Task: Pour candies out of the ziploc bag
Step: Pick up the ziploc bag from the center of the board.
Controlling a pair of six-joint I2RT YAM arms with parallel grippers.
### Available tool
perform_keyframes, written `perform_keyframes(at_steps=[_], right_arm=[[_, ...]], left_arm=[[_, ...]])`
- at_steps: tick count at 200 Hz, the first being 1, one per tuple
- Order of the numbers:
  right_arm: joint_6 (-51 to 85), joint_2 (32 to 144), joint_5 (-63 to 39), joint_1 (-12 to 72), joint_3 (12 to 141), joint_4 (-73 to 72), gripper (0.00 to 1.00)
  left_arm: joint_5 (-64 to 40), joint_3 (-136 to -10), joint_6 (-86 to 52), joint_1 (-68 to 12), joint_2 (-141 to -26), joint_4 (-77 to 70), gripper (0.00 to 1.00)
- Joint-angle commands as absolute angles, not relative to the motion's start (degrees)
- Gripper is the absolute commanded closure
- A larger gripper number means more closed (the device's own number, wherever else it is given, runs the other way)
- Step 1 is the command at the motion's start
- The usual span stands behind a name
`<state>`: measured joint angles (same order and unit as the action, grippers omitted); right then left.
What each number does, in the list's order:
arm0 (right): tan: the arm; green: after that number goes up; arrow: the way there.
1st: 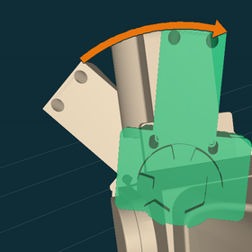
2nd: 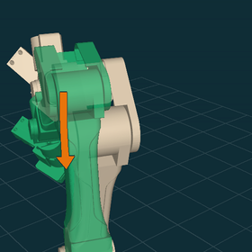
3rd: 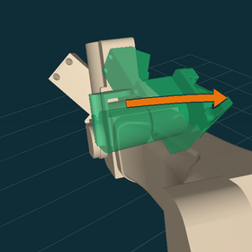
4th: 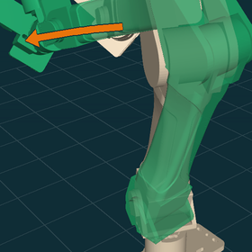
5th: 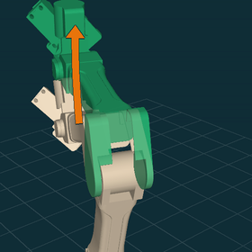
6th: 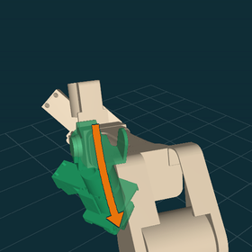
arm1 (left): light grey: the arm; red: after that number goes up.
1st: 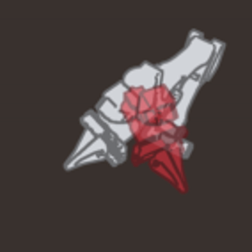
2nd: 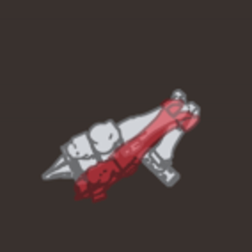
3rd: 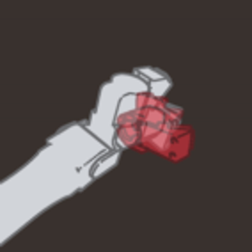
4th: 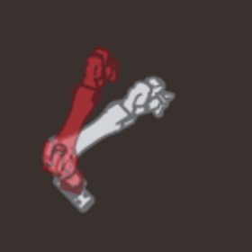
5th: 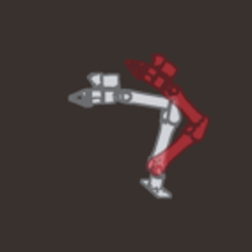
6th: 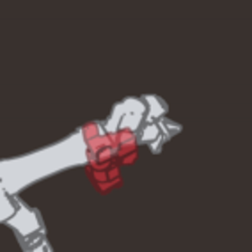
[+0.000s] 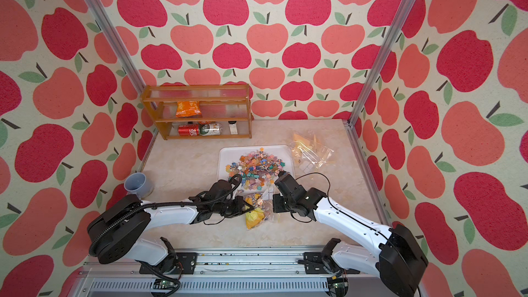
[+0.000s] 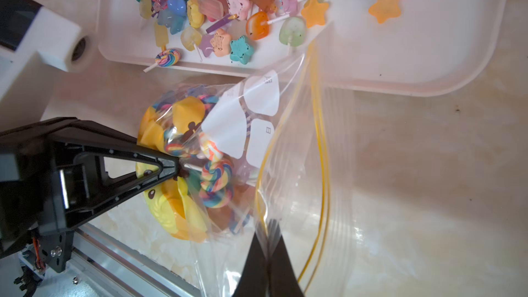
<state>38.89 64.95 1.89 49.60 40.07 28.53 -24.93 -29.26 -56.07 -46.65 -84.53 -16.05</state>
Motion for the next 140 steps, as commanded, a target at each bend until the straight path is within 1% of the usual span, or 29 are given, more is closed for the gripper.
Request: perform_keyframes(at_steps=[1,14,78,120,140], right_arm=[[39.63,64.34,2.51,48.7,39.25,28.74,1.0],[39.47,64.01,2.42,48.6,39.45,28.74,1.0],[36.35,60.73,1.37,48.08,43.4,25.49,1.0],[34.45,63.11,-1.0,46.74,47.11,23.12,1.0],[33.6,64.57,-1.54,46.41,49.08,22.89,1.0]], left_arm=[[-23.51,-30.16,-55.78,-46.45,-84.63,-13.44,0.97],[-23.3,-30.54,-55.33,-46.41,-84.15,-12.57,1.0],[-21.56,-31.01,-53.57,-44.81,-78.35,-9.86,1.0],[-20.15,-31.56,-51.36,-41.79,-71.76,-4.65,1.0],[-20.89,-31.34,-50.47,-39.76,-70.43,-3.27,1.0]])
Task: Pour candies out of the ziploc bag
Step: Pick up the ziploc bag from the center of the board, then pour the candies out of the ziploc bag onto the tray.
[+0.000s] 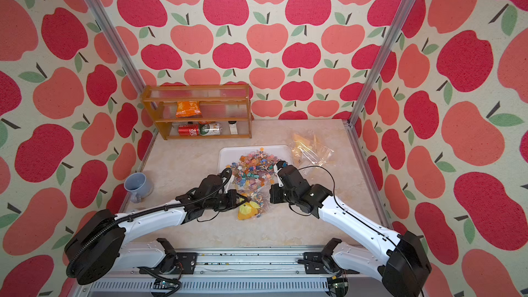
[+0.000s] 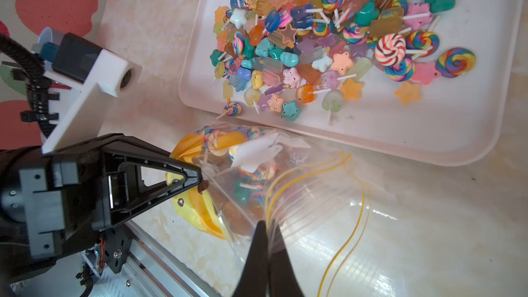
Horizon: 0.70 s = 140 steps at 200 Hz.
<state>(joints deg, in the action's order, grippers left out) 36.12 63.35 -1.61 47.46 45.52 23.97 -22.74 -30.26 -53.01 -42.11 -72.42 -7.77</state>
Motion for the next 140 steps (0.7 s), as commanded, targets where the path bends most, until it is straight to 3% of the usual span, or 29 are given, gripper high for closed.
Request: perform_keyframes(at_steps=[1,140], right_arm=[[33.54,64.57,-1.61,46.41,49.11,22.9,1.0],[28.82,70.92,-3.5,45.73,59.76,22.07,1.0]], left_arm=[[-20.99,-31.36,-50.46,-39.57,-70.37,-3.17,1.0],[-23.41,-32.66,-48.11,-33.24,-68.73,-1.38,1.0]])
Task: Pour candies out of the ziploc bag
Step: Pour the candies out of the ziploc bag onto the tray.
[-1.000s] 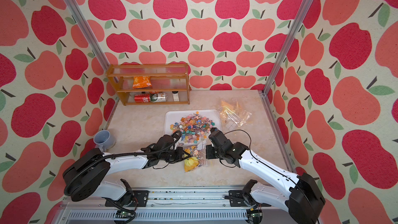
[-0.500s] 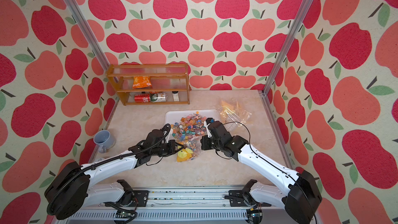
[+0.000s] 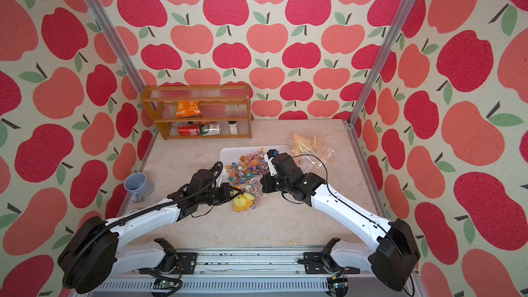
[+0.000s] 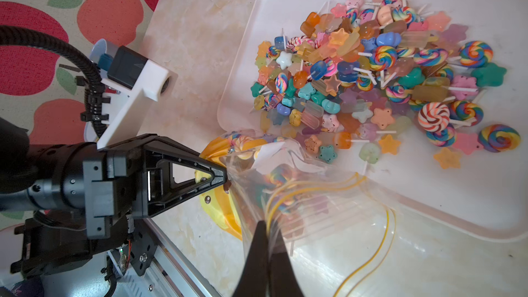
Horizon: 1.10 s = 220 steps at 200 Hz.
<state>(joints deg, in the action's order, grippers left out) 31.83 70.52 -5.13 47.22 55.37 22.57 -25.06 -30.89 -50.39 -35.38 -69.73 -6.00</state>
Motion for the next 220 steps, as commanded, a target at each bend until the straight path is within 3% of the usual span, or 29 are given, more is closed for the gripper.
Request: perform_keyframes(at_steps=[1,82,220], right_arm=[[28.78,71.01,-3.55,45.67,59.9,22.06,1.0],[24.99,77.89,-6.91,40.86,65.81,21.65,1.0],[26.28,83.52,-12.0,32.63,58.07,13.54,1.0]], left_arm=[[-23.39,-32.77,-48.09,-33.23,-68.73,-1.31,1.0],[-26.45,-41.39,-43.74,-27.06,-72.66,1.46,1.0],[-31.47,-64.57,-34.86,-22.67,-92.7,8.06,1.0]])
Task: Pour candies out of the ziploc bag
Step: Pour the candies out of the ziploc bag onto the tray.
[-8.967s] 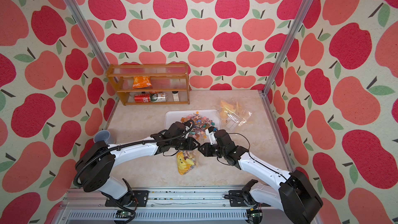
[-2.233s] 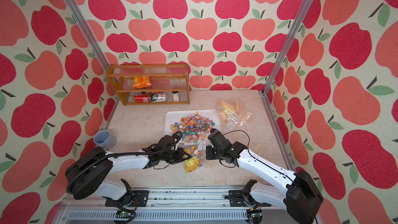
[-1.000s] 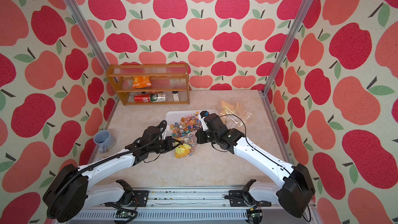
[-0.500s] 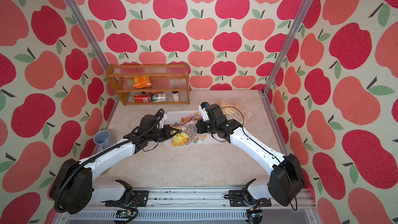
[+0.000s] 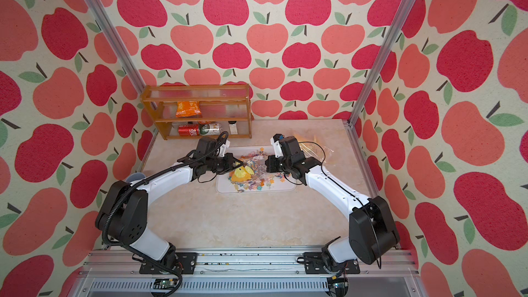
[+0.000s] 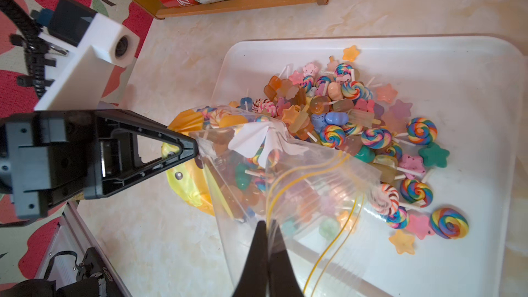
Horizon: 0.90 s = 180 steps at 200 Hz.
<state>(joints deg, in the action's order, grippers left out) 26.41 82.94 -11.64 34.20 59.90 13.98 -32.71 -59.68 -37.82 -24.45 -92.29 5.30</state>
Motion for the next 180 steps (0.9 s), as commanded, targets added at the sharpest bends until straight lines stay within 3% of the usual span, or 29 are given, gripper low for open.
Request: perform_keyframes(at_steps=[1,180], right_arm=[[26.28,83.55,-12.02,32.62,58.04,13.49,1.0],[27.6,88.06,-15.33,30.15,54.9,9.81,1.0]], left_arm=[[-31.47,-64.67,-34.79,-22.67,-92.71,8.16,1.0],[-32.17,-77.21,-30.07,-21.0,-95.58,17.07,1.0]])
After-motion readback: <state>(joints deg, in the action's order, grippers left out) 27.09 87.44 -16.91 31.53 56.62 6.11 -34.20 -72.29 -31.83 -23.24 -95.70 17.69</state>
